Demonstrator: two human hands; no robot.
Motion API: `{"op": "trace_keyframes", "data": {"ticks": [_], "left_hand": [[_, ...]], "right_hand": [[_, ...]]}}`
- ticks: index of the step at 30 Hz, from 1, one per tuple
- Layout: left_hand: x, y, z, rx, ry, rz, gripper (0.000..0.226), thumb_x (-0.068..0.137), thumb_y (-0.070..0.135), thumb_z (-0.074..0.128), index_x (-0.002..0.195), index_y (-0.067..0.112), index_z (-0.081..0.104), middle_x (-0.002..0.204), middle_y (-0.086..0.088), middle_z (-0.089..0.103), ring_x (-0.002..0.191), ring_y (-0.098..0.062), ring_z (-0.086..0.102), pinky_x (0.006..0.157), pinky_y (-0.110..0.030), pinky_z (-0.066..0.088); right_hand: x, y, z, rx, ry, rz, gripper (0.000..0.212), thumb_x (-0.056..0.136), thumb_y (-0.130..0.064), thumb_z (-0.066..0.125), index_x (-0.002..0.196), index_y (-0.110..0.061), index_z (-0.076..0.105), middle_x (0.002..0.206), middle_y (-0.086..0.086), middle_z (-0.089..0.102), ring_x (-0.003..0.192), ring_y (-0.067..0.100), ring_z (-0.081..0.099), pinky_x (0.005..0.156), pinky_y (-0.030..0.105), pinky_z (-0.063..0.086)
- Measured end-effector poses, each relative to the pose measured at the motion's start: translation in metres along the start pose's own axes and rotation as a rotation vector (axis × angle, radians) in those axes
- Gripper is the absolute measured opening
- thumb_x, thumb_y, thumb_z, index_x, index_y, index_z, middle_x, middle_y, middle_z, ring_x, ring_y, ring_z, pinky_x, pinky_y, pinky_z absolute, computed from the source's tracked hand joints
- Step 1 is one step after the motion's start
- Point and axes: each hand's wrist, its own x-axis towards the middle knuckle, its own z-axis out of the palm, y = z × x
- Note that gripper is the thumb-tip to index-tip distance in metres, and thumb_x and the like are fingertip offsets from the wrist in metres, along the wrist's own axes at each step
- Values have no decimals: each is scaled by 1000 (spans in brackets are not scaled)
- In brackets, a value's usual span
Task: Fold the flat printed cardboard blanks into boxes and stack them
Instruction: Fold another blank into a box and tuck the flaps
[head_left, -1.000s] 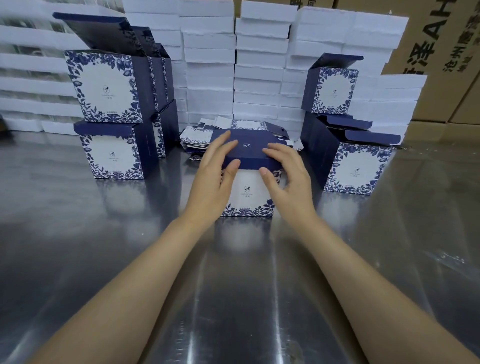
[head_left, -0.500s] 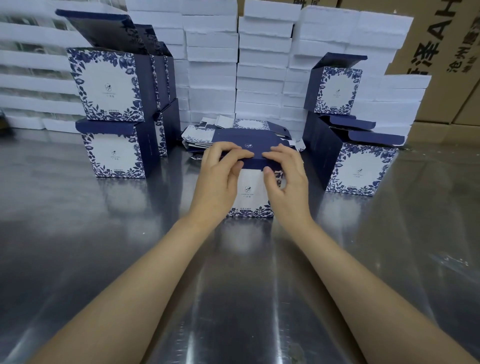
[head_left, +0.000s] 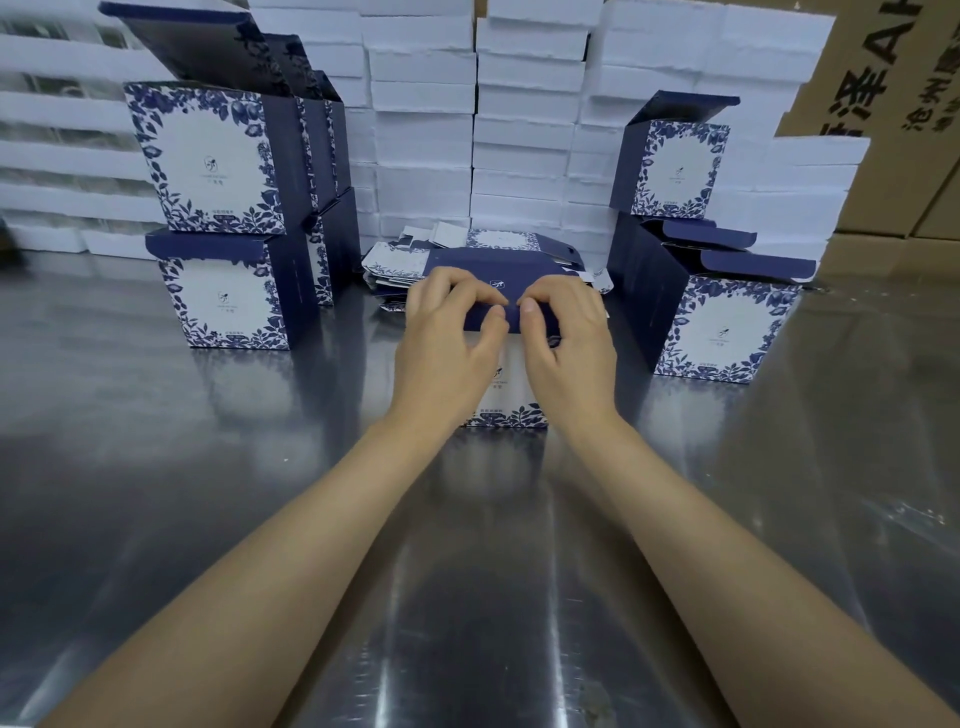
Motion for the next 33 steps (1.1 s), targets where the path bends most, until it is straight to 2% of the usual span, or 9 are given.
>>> {"op": "trace_keyframes", "data": {"ticks": [7, 11, 18, 21, 24, 26, 28, 33], "left_hand": [[2, -4, 7, 79, 49, 34, 16, 95, 27, 52, 92, 20, 66, 102, 10, 53, 107, -12, 42, 76, -32, 46], [3, -5, 12, 133, 105, 61, 20, 93, 29, 51, 90, 18, 66, 100, 7, 56, 103, -16, 45, 80, -39, 47], [4, -14, 24, 157, 293, 174, 29, 93, 26, 45, 79, 13, 67, 88, 2, 63, 89, -21, 52, 76, -37, 42], [8, -14, 25, 150, 311, 190, 34, 93, 26, 42, 77, 13, 68, 83, 3, 64, 82, -20, 54, 74, -36, 41], [12, -23, 12, 125, 298, 303, 38, 94, 24, 39, 77, 11, 71, 76, 1, 65, 73, -22, 58, 67, -38, 45], [16, -31, 2, 111, 269, 358, 41, 95, 23, 37, 79, 9, 72, 77, 1, 69, 74, -21, 62, 63, -40, 47], [19, -34, -2, 87, 254, 357, 42, 95, 23, 36, 80, 8, 72, 80, 1, 72, 77, -20, 66, 62, -42, 49], [14, -37, 4, -71, 306, 324, 41, 94, 20, 34, 84, 4, 70, 86, 0, 73, 82, -18, 69, 69, -42, 53]], "right_hand": [[0, 5, 3, -49, 54, -96, 10, 90, -9, 55, 84, -7, 63, 91, 2, 64, 89, 23, 54, 81, 37, 43], [0, 3, 9, -59, 95, -102, 22, 89, -17, 48, 83, -3, 64, 92, 6, 65, 89, 27, 56, 79, 41, 45], [3, 6, 18, -30, 216, -143, 23, 84, -15, 48, 75, -3, 64, 84, 8, 64, 82, 28, 57, 73, 40, 44], [4, 9, 24, 22, 235, -104, 26, 87, -17, 45, 74, -3, 62, 82, 8, 62, 81, 27, 54, 73, 40, 43], [4, 12, 25, 84, 228, -80, 28, 90, -20, 42, 77, -4, 61, 83, 6, 61, 81, 23, 52, 75, 41, 42], [5, 15, 21, 108, 218, -93, 28, 90, -17, 40, 78, -5, 62, 82, 6, 61, 80, 22, 53, 73, 42, 43], [7, 19, 16, 136, 204, -113, 28, 90, -13, 38, 80, -4, 63, 82, 6, 62, 80, 22, 54, 74, 41, 44], [0, 21, 18, 181, 216, -99, 26, 89, -11, 37, 88, 3, 59, 91, 9, 60, 88, 21, 54, 83, 23, 38]]}}
